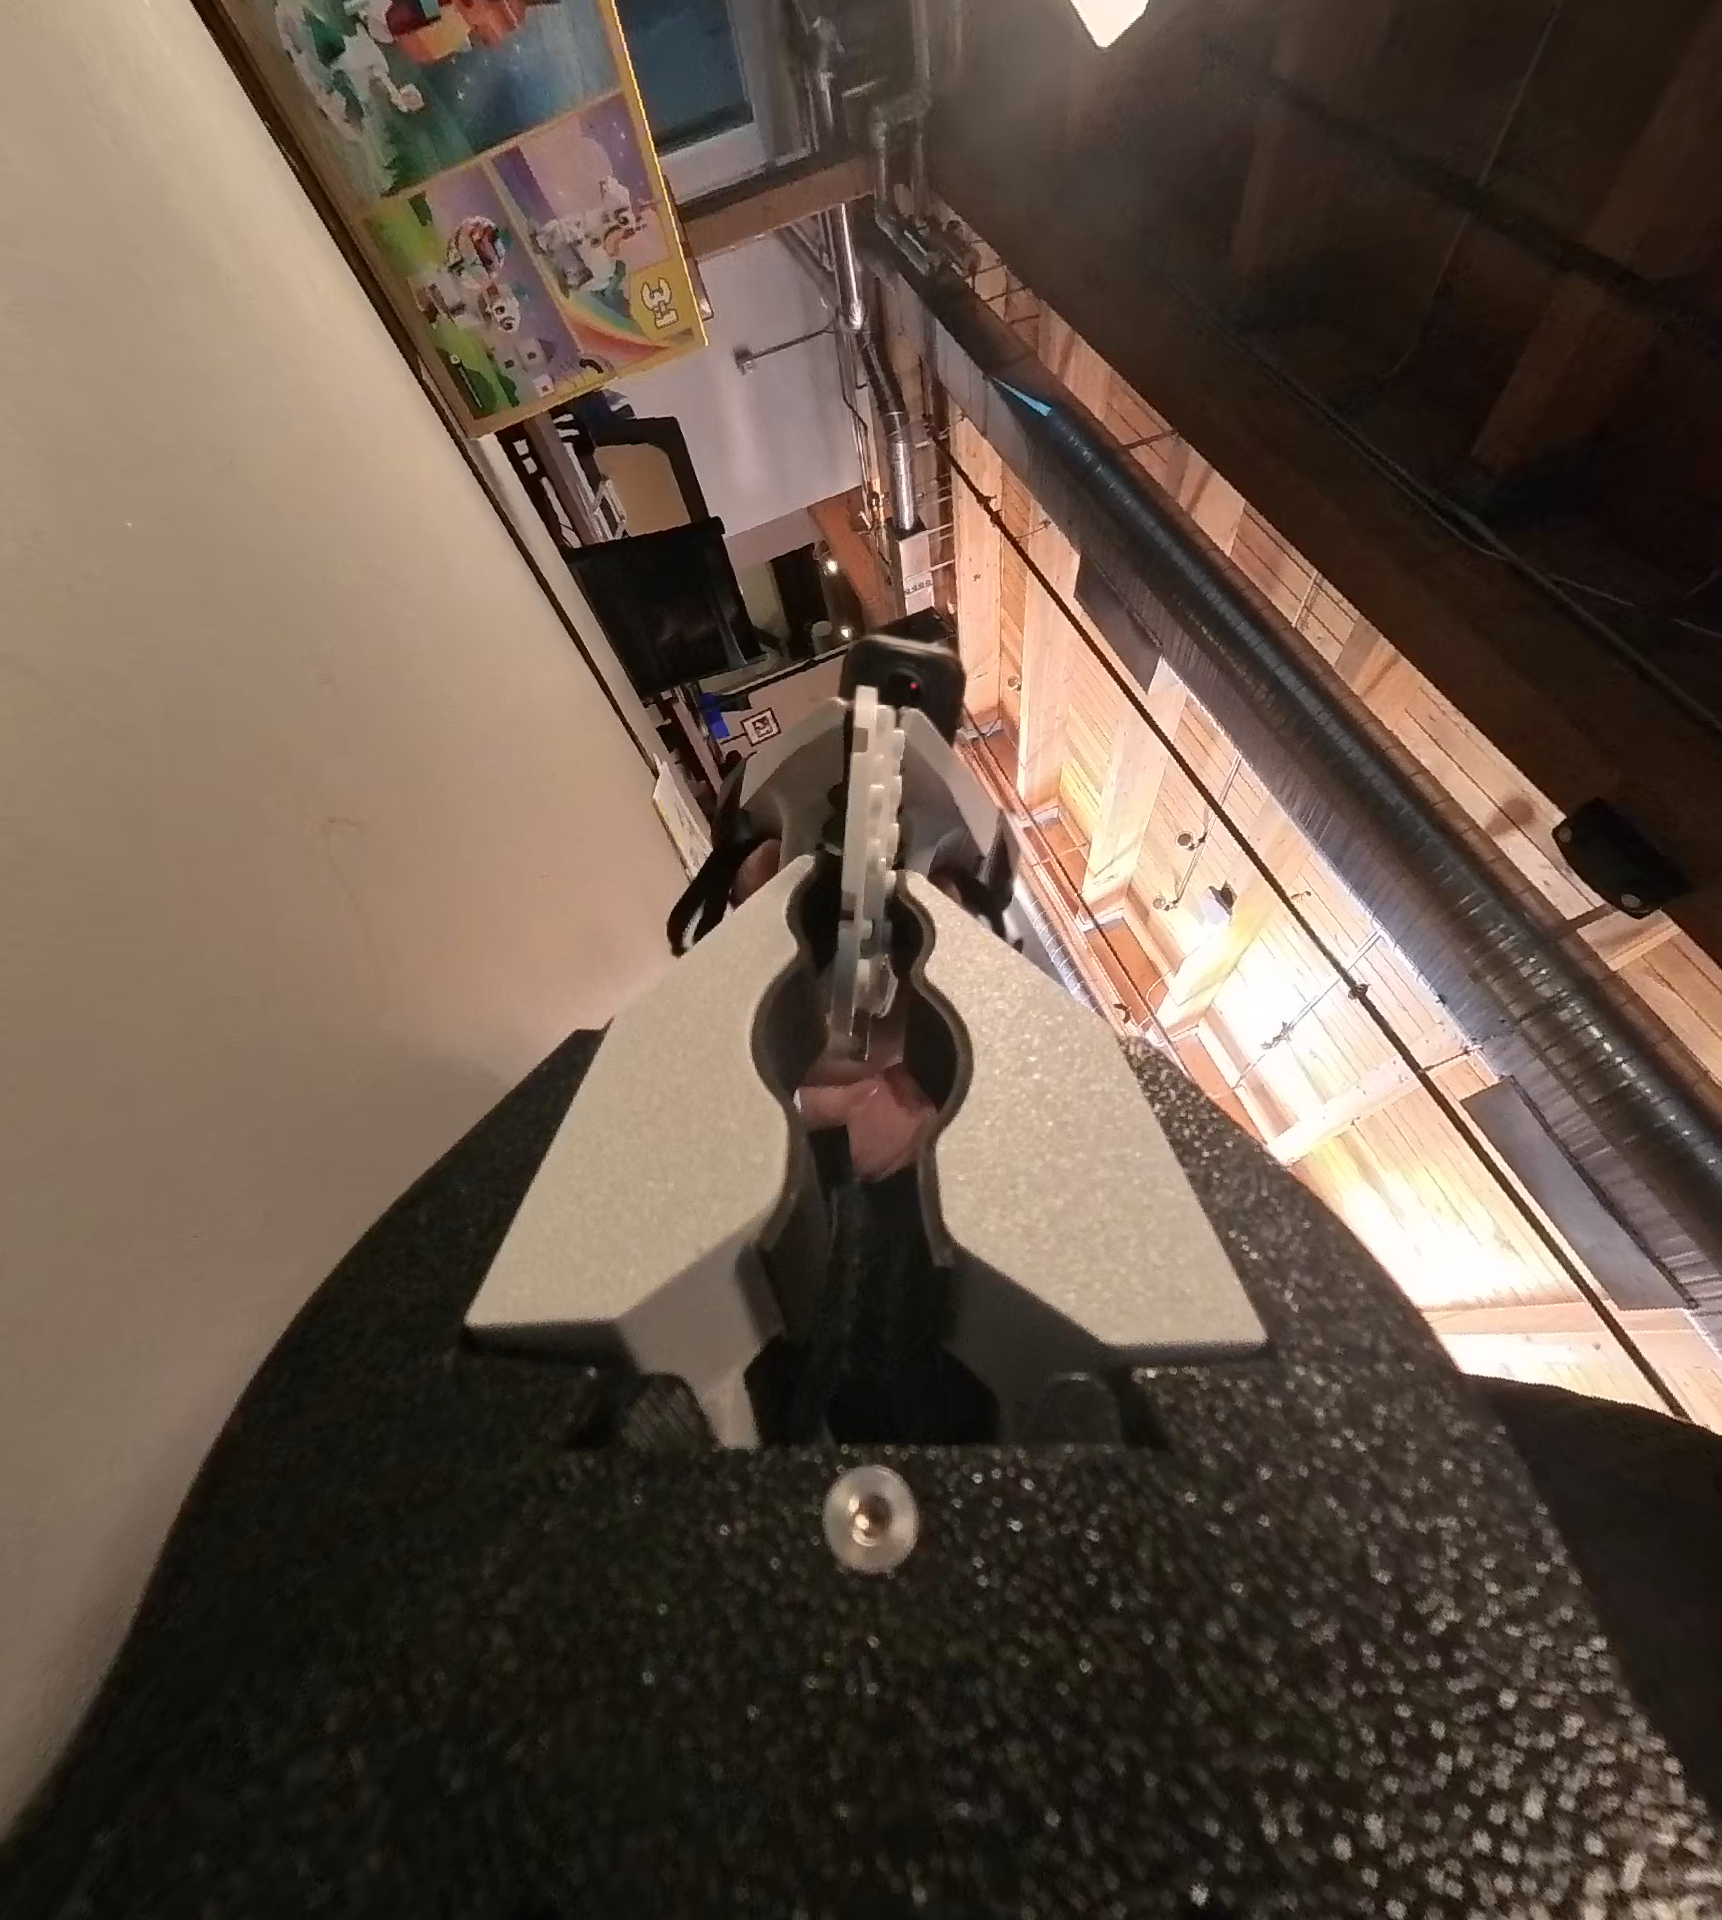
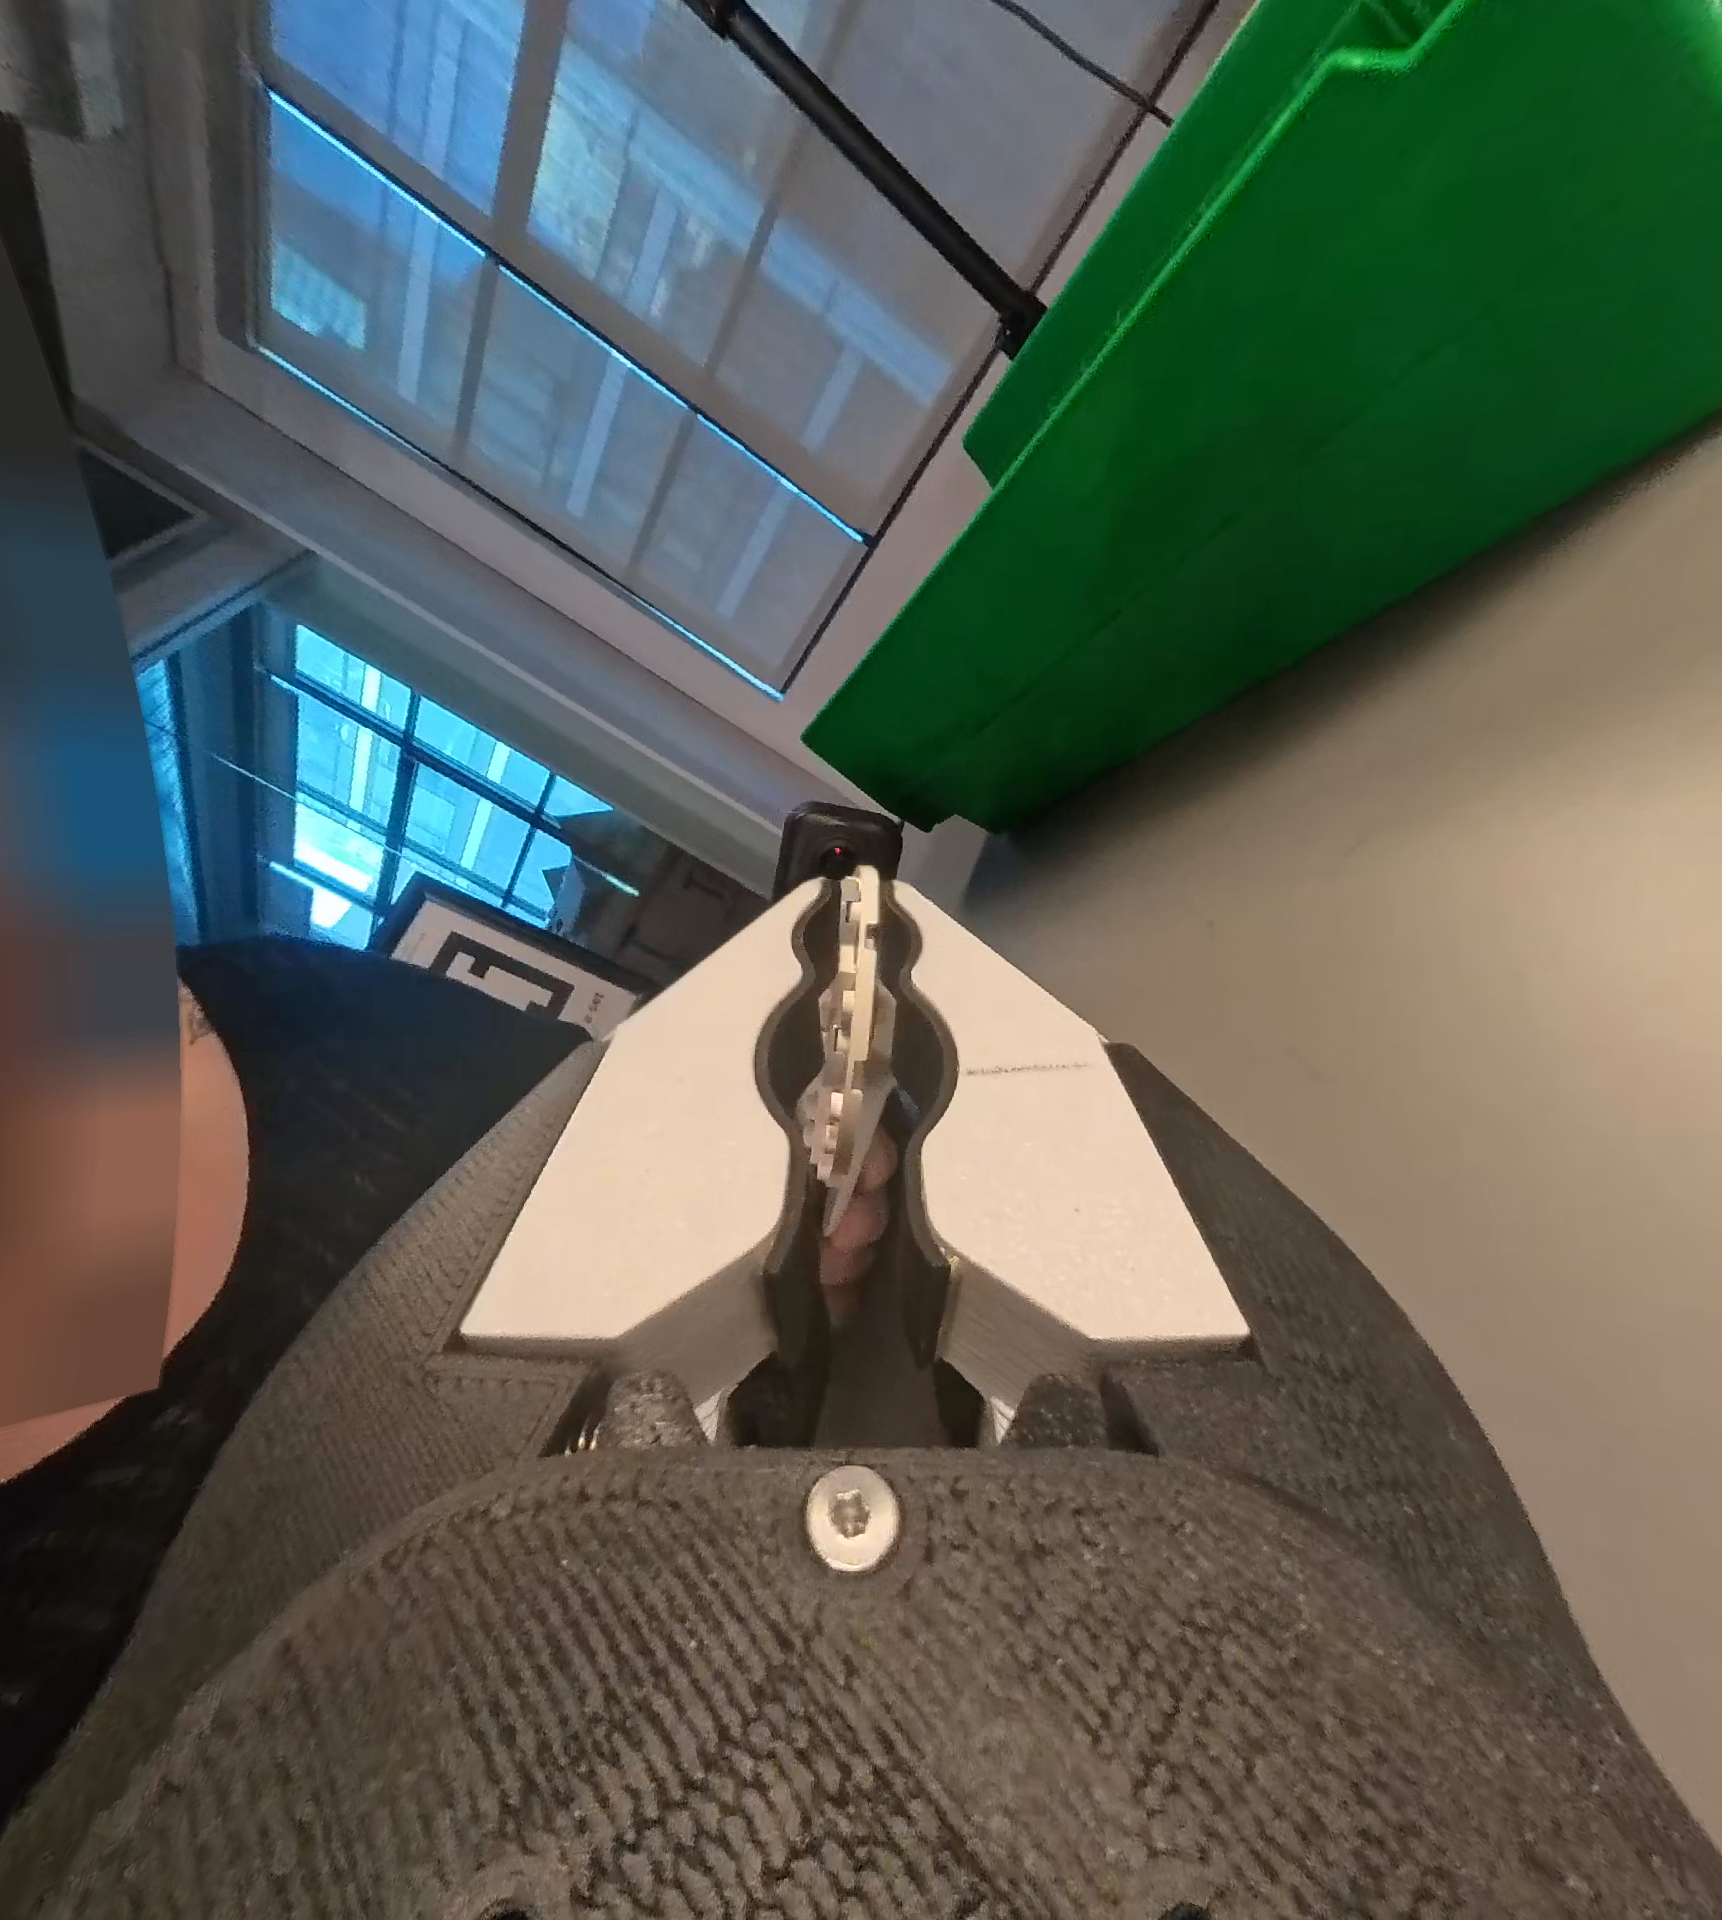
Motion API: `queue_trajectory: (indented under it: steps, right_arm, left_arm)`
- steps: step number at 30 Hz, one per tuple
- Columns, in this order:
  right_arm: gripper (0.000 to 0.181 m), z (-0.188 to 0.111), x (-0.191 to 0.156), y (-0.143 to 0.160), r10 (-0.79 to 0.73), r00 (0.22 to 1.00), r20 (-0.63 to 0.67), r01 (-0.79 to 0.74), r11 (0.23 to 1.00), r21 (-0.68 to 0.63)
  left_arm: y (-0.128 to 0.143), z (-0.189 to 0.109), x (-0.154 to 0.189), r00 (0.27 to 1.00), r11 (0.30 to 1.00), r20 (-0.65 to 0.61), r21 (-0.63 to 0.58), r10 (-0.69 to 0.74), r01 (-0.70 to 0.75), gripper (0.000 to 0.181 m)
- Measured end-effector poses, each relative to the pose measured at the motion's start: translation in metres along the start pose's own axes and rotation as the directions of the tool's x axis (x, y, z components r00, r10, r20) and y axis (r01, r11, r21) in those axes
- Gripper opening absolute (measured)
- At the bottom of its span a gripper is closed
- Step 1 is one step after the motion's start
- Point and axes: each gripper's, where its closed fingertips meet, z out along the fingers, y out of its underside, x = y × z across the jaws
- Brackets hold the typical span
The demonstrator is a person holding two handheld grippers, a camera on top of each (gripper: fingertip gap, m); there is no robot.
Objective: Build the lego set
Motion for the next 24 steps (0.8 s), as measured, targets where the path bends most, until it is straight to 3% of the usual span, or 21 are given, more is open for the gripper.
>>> queue_trajectory:
  steps: [10,13,24]
  right_arm:
    - [0.005,0.0016,-0.0002,-0.0026,-0.02,1.0,0.014,0.02,0.999,0.04]
    - [0.026,-0.0013,0.0024,-0.0078,0.023,0.999,0.031,-0.025,0.997,0.079]
    - [0.005,-0.0017,0.0005,-0.0012,0.029,0.998,0.047,-0.031,0.999,0.03]
  left_arm:
    - [-0.0009,-0.0007,0.0014,1.0,1.0,-0.012,0.005,-0.007,0.007,0.006]
    - [-0.0007,-0.0006,0.0017,1.0,1.0,-0.015,0.004,-0.009,0.009,0.006]
    - [-0.0003,-0.0002,0.0003,1.0,1.0,-0.008,-0.001,-0.013,0.013,0.006]
